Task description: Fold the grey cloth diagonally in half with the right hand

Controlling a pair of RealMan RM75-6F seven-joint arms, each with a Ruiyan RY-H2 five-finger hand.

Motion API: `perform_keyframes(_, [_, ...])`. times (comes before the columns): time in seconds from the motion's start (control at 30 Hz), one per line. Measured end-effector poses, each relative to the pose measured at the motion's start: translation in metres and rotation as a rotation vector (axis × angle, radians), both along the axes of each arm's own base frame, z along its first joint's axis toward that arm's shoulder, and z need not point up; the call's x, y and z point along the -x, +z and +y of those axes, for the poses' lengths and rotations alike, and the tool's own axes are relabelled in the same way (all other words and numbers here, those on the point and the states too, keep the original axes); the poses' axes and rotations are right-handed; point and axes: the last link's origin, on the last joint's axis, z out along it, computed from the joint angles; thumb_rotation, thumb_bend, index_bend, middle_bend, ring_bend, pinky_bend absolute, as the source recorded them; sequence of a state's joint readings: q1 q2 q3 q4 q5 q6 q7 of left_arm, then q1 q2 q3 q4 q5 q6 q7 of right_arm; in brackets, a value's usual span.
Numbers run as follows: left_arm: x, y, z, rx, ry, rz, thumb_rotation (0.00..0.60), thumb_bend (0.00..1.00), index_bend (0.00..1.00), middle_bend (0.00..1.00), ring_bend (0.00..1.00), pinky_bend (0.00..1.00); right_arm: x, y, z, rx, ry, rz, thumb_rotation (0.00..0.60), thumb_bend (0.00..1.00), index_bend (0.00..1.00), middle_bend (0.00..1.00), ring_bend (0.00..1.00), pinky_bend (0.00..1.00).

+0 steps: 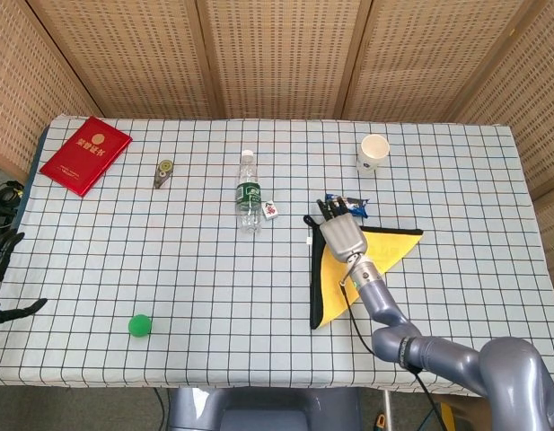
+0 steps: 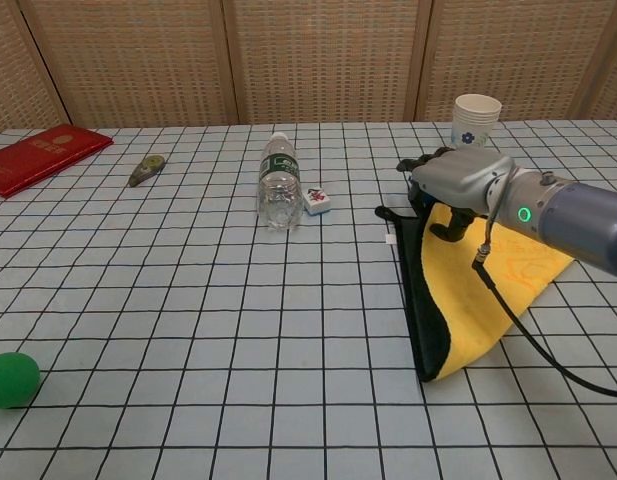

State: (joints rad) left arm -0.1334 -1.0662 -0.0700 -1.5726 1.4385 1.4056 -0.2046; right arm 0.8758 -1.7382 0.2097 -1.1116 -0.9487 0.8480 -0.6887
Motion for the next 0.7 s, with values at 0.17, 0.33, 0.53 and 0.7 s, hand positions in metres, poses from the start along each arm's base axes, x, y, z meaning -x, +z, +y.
perform_keyframes(0.17, [0.000,0.000,0.000,0.000,0.001,-0.001,0.600,0.00,0.00,0.00,0.00,0.00,-0.001,0.000,0.000,0.004,0.002,-0.003,0.600,0.31,0.29,0.03,0.00,0.00])
perform_keyframes(0.33, [0.000,0.001,0.000,-0.001,0.001,-0.003,0.600,0.00,0.00,0.00,0.00,0.00,-0.004,0.003,-0.001,0.025,0.009,-0.016,0.600,0.19,0.22,0.02,0.00,0.00])
perform_keyframes(0.53, [-0.001,0.001,-0.001,-0.002,-0.004,-0.006,0.600,0.00,0.00,0.00,0.00,0.00,-0.008,0.010,0.000,0.038,0.023,-0.035,0.600,0.18,0.23,0.02,0.00,0.00])
perform_keyframes(0.7, [-0.002,0.002,-0.002,-0.005,-0.009,-0.009,0.600,0.00,0.00,0.00,0.00,0.00,-0.015,0.022,0.004,0.050,0.051,-0.061,0.600,0.18,0.23,0.02,0.00,0.00])
